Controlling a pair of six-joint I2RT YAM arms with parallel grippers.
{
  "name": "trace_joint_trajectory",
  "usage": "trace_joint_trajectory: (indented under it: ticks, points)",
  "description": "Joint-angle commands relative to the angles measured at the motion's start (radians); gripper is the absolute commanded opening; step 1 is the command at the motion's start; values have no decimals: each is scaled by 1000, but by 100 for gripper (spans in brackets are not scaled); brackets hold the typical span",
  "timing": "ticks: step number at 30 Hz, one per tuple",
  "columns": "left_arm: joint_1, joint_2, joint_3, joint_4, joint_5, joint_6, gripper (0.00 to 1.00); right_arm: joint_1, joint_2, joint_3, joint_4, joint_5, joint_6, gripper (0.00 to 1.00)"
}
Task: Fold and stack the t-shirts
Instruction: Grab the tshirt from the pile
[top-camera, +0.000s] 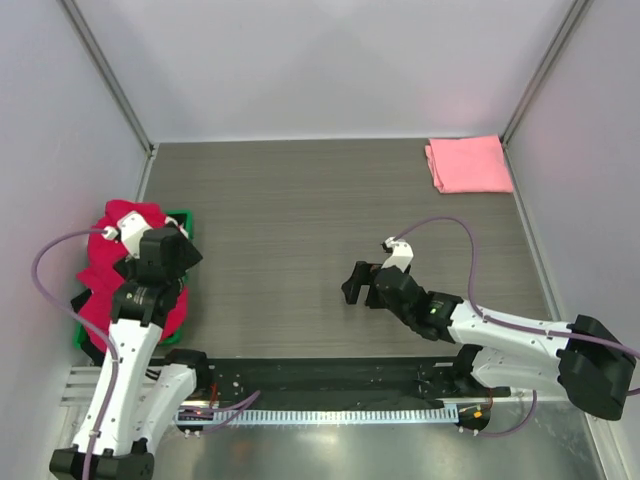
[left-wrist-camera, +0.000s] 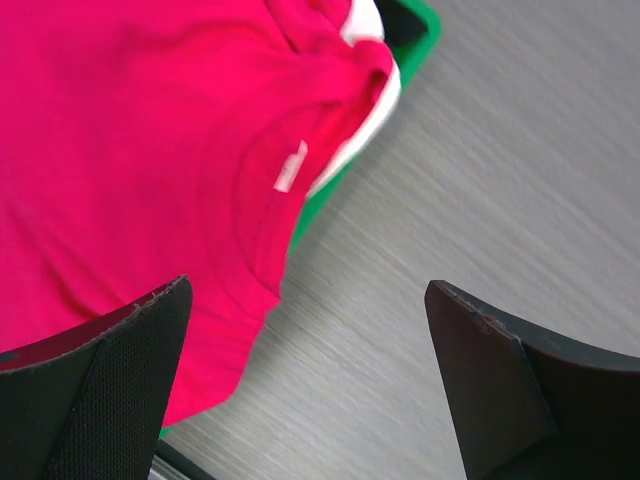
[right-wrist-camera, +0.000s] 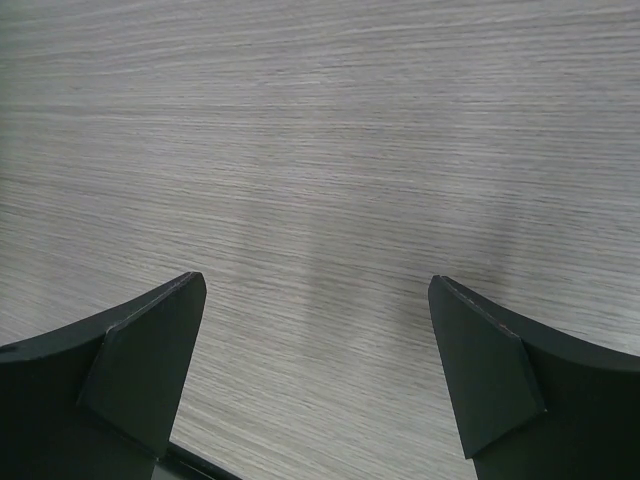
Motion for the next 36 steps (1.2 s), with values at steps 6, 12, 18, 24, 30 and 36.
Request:
trace_joint_trajectory:
  ticks: [6, 12, 18, 24, 30, 36]
  points:
    - [63, 10, 69, -9, -171, -8, 100, 3, 35, 60, 29, -2, 5, 100]
    - [164, 254, 218, -24, -167, 43, 100, 0, 32, 57, 38, -12, -1, 100]
    - [377, 478, 305, 22, 60, -14, 98, -12, 46, 57, 41, -24, 4, 100]
    - [437, 699, 368, 45, 104, -46, 95, -27, 53, 55, 46, -44, 7, 100]
    - [460, 822, 397, 57, 104, -50, 74, -43, 72, 58, 52, -68, 4, 100]
    - [461, 781, 408, 56, 82, -47, 29, -56, 98, 66, 55, -81, 5, 100]
